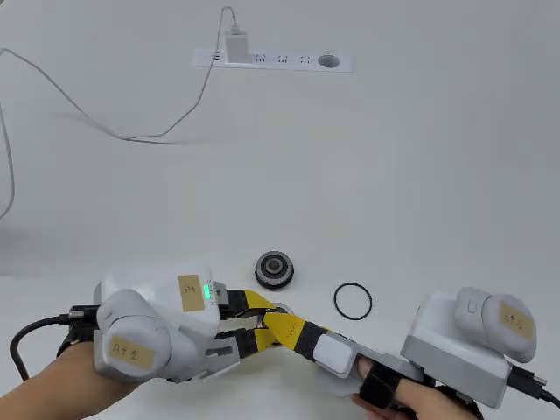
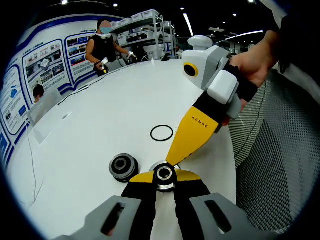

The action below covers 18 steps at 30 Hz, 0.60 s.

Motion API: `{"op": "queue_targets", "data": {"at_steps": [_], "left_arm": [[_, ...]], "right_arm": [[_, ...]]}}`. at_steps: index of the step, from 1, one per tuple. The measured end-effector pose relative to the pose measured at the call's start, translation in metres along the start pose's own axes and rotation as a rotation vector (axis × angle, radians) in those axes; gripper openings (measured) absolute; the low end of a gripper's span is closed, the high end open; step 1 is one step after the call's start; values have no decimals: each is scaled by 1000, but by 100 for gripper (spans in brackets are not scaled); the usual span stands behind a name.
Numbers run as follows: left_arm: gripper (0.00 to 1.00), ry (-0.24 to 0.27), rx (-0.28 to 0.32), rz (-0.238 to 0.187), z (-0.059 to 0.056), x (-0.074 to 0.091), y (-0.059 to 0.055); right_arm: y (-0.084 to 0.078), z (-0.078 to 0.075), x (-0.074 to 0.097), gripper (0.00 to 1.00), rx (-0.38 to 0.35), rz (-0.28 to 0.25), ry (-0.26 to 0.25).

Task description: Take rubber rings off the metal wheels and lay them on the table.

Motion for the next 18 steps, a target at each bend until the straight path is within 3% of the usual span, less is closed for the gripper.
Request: {"op": "queue_targets", "data": {"at_steps": [7, 18], "left_arm": [[13, 1, -1, 3, 0, 0, 0], [13, 3, -1, 4, -1, 0, 1]], "right_arm": [[-3, -1, -2, 36, -10, -3, 4], [-2, -6, 0, 23, 18, 0, -22]]}}
Point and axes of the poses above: the centre of the closed fingertips' face, and the gripper's own axes: x roughly backward along the fingers, z roughly to its left, y roughly out of its top, the point moved 8 cm from there along x, roughly backward along the fingers, and after that the axes turned 13 degrees about x, right-handed, at the moved point
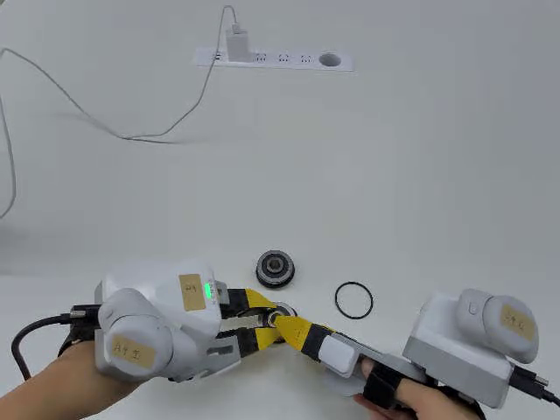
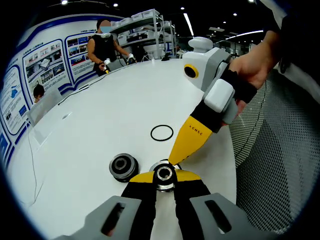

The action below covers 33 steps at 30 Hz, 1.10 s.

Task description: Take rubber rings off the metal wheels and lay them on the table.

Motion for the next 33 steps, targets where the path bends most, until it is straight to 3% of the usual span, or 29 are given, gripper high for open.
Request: {"op": "queue_targets", "data": {"at_steps": [7, 13, 22, 33], "left_arm": [[13, 1, 1, -1, 0, 0, 0], [13, 2, 1, 1, 0, 0, 0], [13, 4, -1, 3, 0, 0, -1], [13, 28, -6, 9, -2, 0, 0]], "right_arm": [[-2, -9, -1, 9, -19, 11, -34], [-2, -11, -2, 3, 10, 16, -65], [0, -9, -2, 2, 23, 30, -86], [2, -5, -1, 1, -26, 30, -74]]}}
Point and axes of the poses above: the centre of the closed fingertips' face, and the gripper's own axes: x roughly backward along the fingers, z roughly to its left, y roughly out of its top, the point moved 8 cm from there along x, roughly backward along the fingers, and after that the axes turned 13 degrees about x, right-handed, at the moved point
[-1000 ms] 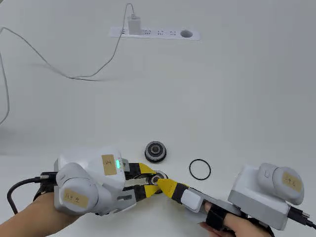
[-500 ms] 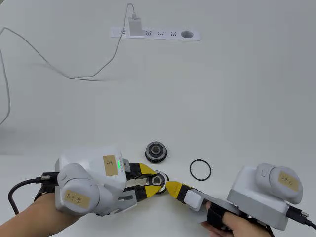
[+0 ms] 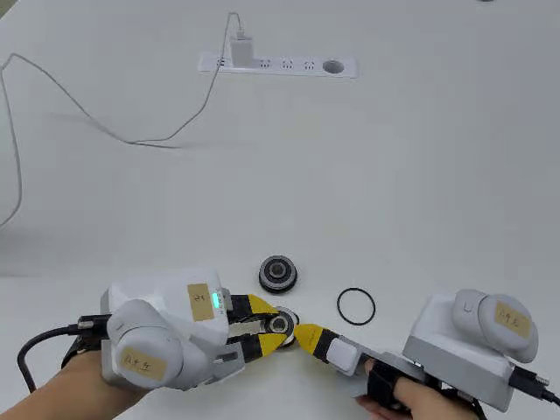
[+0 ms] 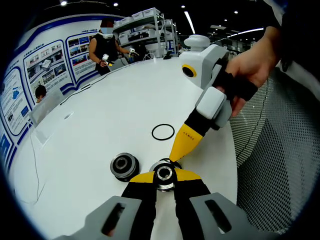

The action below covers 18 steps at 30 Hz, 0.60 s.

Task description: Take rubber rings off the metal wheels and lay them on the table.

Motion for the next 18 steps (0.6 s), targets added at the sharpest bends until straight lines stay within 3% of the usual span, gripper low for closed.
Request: {"op": "queue_targets", "data": {"at_steps": [18], "left_arm": [[13, -7, 6, -2, 1, 0, 0]], "right_arm": [[3, 7, 0, 1, 83, 4, 19]]}}
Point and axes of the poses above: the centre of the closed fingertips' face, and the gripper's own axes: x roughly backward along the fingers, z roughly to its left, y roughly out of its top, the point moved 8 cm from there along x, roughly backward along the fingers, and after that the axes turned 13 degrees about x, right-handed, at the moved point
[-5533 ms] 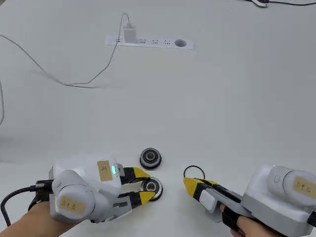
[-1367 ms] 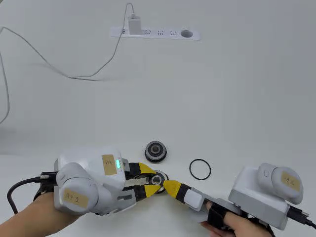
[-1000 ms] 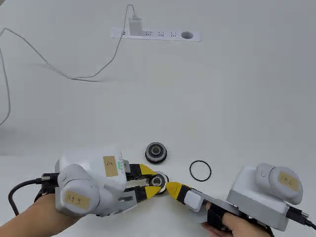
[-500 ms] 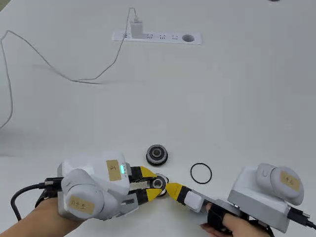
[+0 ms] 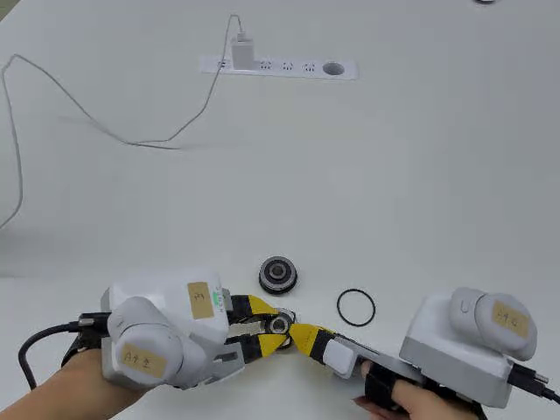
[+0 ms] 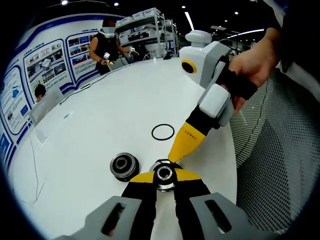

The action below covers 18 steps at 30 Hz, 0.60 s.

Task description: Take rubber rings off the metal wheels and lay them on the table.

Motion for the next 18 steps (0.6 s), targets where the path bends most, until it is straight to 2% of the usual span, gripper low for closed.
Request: {"op": "queue_targets", "data": {"at_steps": [18], "left_arm": [[13, 0, 2, -4, 0, 0, 0]], "right_arm": [[2, 10, 2, 1, 129, 22, 26]]}}
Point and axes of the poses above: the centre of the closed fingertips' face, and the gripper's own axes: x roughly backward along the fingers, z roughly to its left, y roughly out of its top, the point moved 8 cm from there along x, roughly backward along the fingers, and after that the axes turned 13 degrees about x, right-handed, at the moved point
